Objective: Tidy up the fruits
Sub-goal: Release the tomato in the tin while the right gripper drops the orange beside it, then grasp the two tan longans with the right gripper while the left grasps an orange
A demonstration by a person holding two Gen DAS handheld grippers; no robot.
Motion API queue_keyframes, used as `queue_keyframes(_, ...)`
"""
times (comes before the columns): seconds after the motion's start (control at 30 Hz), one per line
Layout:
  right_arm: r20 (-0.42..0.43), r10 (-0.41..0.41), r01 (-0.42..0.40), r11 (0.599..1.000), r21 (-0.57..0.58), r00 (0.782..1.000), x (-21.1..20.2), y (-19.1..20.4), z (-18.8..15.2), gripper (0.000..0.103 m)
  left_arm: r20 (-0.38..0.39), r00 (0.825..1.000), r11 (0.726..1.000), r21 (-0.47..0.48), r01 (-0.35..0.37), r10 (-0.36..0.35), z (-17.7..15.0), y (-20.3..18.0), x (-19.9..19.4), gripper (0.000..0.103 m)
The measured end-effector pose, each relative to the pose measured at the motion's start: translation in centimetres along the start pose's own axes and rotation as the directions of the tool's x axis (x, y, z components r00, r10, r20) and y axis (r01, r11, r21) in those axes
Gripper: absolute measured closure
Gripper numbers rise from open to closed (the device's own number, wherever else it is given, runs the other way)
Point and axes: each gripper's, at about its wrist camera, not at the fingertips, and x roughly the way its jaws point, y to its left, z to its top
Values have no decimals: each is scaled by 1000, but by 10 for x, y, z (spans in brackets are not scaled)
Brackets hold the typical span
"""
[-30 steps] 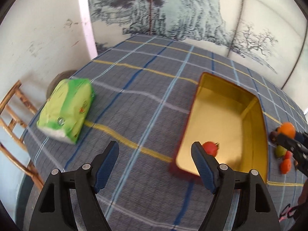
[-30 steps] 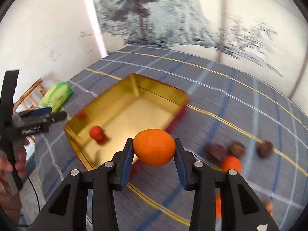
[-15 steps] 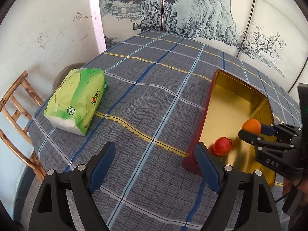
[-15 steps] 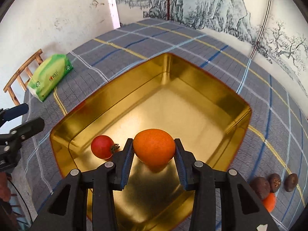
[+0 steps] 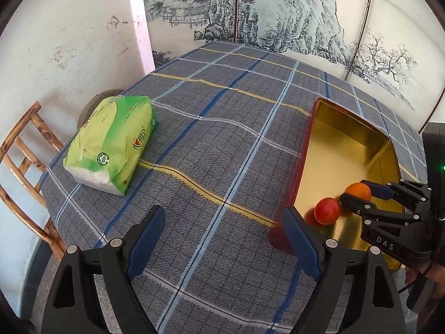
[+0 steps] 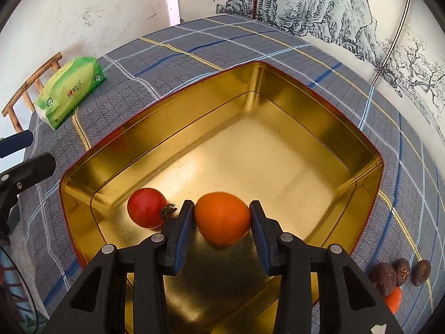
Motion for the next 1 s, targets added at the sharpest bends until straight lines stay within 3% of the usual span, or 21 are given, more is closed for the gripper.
queue_keyframes(0.23, 41, 22, -23, 999, 39, 999, -12, -6, -4, 61, 11, 1000, 1000, 10, 13, -13, -1, -7, -5, 17)
queue_keyframes(0.5, 160, 27, -42, 995, 92, 987, -66, -17, -27, 59, 34, 998, 997, 57, 56, -58, -4, -32, -22, 17)
queue_keyframes(0.73, 211, -69, 25, 979, 205, 975, -117, -71, -94, 59, 36, 993, 984, 140, 108, -114, -7, -71, -34, 17)
queue_keyframes(1.0, 112, -240, 195, 928, 317, 964, -145, -163, -181, 59, 15, 985, 948, 274, 162, -172, -17, -135, -46, 17)
